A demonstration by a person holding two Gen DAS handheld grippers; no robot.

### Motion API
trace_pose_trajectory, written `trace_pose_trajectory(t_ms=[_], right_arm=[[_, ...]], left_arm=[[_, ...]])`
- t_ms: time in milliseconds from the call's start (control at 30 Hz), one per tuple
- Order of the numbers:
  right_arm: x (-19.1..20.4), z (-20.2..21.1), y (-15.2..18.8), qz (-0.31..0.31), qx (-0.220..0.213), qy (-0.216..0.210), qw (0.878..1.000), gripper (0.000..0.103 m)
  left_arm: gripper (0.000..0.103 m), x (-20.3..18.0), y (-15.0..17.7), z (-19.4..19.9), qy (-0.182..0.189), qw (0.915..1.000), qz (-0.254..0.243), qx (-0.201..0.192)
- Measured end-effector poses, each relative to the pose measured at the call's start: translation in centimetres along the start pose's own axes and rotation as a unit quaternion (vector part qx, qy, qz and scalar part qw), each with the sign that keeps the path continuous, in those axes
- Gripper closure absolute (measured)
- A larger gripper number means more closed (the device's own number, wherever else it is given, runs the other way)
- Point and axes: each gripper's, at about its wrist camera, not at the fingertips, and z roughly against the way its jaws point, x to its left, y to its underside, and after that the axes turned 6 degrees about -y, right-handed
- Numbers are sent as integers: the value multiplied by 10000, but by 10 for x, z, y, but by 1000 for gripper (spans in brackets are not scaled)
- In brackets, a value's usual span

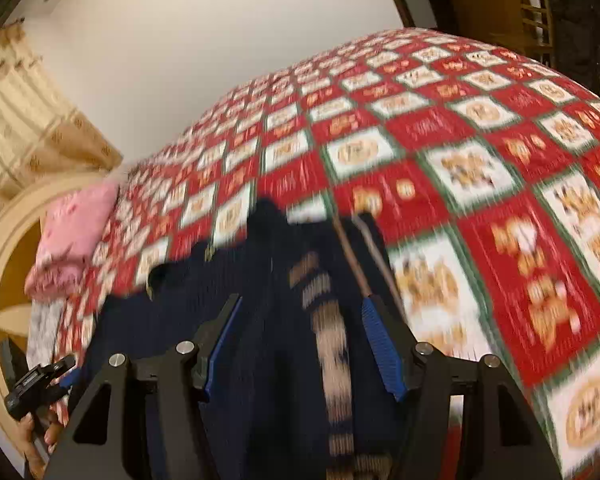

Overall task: Fold small clothes
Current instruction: 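Lay the folded hem on the sweater and open both tools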

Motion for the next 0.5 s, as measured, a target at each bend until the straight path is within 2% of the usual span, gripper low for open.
trace_pose_trajectory(t_ms=[33,133,200,267,300,367,400,467,500], right_arm=[[-2,4,12,48,120,30,9999,41],[-14,20,42,73,308,209,9993,41],[-18,29,58,149,490,298,9982,41],[-17,31,69,266,718,187,9969,51],[-15,33,75,360,764,171,9963,60],[-9,34,84,641,847,298,9939,66],[-7,31,87,775,915,449,9918,78],[-10,27,89,905,909,858,9880,80],[-14,26,89,805,943,816,9889,80]], left_arm=[[41,1,9,0,-96,9999,-124,14],[53,4,31,3,-413,9981,-454,-59],[54,3,37,7,-467,9969,-613,-127],[55,0,41,11,-565,9954,-756,-177],[55,-1,43,13,-609,9946,-818,-197],[55,-5,49,15,-771,9919,-984,-240],[55,-8,52,15,-931,9886,-1152,-258],[57,-12,57,11,-1161,9832,-1377,-285],[58,-11,60,9,-1236,9814,-1437,-314]])
